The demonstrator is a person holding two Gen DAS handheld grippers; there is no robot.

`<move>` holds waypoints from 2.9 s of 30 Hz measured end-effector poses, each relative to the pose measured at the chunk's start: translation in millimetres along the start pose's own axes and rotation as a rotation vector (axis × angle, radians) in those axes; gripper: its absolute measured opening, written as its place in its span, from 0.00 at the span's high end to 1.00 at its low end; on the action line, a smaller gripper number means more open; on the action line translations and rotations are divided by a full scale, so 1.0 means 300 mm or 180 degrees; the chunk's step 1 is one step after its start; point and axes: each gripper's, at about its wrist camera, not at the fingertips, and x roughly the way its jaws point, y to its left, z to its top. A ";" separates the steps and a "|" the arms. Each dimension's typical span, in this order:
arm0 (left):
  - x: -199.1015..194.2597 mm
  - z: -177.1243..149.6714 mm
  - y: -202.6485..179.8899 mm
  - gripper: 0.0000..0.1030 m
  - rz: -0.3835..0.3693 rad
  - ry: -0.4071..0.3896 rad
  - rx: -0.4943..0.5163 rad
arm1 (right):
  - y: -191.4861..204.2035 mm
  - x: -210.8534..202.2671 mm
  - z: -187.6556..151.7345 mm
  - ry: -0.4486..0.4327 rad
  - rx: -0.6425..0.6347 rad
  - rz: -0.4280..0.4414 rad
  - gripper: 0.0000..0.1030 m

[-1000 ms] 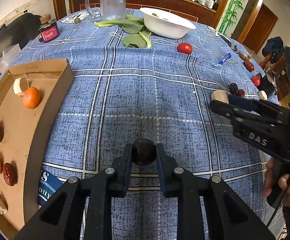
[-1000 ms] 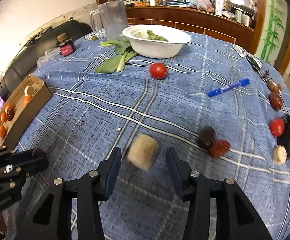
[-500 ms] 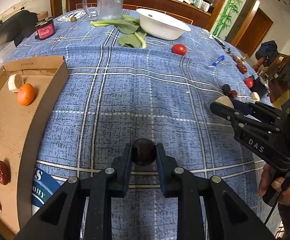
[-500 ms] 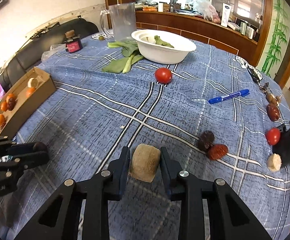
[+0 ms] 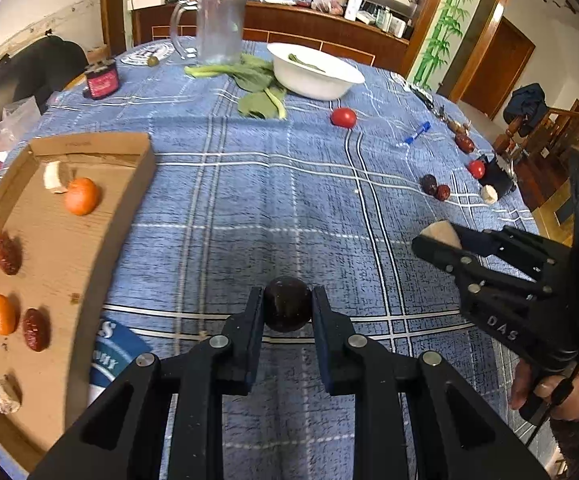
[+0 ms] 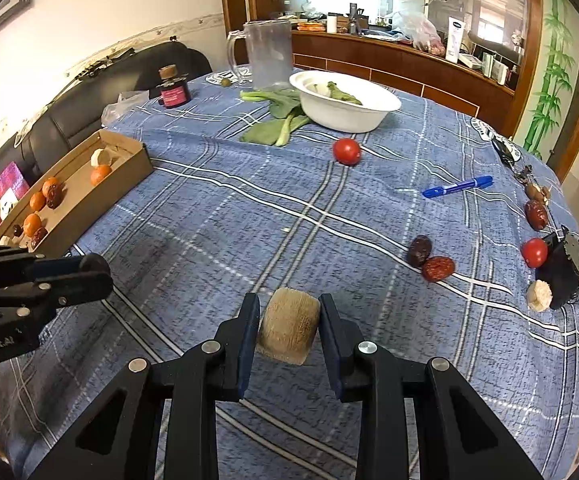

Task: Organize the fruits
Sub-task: 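Grasp a dark plum with the left gripper while the right gripper grasps a white cube, then carry the dark plum and white cube over the cardboard tray, then lower the plum and cube into the tray and open both grippers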

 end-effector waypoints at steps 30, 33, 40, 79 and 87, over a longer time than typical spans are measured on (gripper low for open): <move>-0.290 -0.087 0.554 0.78 0.0585 -0.0243 -0.0621 | 0.630 0.149 0.330 -0.0076 -0.0767 0.0647 0.69; -0.293 -0.120 0.592 0.78 0.0576 -0.0201 -0.0666 | 0.682 0.183 0.343 -0.0033 -0.0817 0.0723 0.69; -0.274 -0.181 0.596 0.78 0.0476 -0.0093 -0.0648 | 0.767 0.263 0.347 0.0083 -0.0953 0.0750 0.69; -0.217 -0.234 0.566 0.58 0.0521 0.0118 -0.0566 | 0.795 0.312 0.313 0.0167 -0.1063 0.0526 0.60; -0.251 -0.204 0.545 0.51 0.0591 0.0033 -0.0631 | 0.681 0.153 0.275 -0.0039 -0.0764 0.0595 0.54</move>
